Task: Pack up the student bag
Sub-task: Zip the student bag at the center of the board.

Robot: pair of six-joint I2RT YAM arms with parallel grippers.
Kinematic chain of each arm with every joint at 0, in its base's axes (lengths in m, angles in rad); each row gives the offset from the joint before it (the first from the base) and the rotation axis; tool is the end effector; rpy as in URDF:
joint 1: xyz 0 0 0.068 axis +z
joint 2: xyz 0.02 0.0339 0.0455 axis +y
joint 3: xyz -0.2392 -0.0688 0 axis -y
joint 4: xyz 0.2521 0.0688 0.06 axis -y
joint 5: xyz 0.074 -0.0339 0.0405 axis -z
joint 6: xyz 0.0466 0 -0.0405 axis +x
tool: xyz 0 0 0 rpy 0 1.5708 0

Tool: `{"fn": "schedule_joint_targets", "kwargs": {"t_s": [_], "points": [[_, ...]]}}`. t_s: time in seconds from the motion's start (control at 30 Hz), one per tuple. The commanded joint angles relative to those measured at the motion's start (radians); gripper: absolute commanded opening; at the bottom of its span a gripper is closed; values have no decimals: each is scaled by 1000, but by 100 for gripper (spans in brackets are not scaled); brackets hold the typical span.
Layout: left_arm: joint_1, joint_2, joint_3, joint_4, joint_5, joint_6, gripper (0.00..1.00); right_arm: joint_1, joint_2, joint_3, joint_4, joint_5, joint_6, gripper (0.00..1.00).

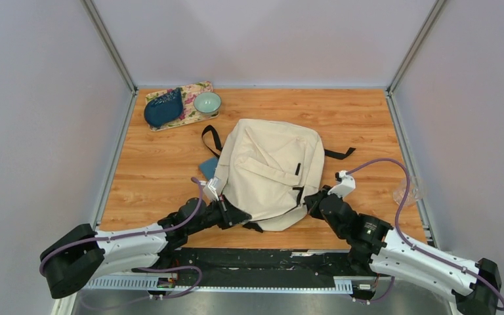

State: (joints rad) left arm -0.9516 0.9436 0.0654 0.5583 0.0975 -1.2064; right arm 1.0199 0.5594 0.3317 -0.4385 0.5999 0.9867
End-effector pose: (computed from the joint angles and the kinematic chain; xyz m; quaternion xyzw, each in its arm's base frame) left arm 0.1130 -0.1663 0.1136 -0.0746 0.8068 -0.5341 0.2413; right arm 0.1087 0.1267 0.1725 0.1148 0.8613 0.2092 0.4485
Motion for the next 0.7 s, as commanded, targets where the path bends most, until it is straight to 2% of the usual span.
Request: {"fn": "schedule_joint_targets", "kwargs": {"t_s": [0.0,0.23,0.3,0.33,0.4,0.43,0.47,0.67], "points": [[-1,-31,-137,-57,83,96,0,-93,10,43,38,112,-114,0],[-1,-57,-176,-25,169,137,0,-178,76,64,125,40,-189,0],[-1,-78,-162,-20,203,169,12,-178,95,56,185,-12,-212,0],[-1,-89,-136,-26,223,183,32,-178,102,43,210,-85,-221,0],[-3,-126,-95,-63,243,241,52,-176,122,32,253,-153,-224,0],[-13,-141,-23,-98,239,272,67,-178,128,23,257,-208,-223,0],[-27,-155,12,-185,228,360,74,-178,132,18,268,-224,-212,0],[-84,-200,296,-584,65,744,77,-176,120,-10,274,-252,-191,0]]}}
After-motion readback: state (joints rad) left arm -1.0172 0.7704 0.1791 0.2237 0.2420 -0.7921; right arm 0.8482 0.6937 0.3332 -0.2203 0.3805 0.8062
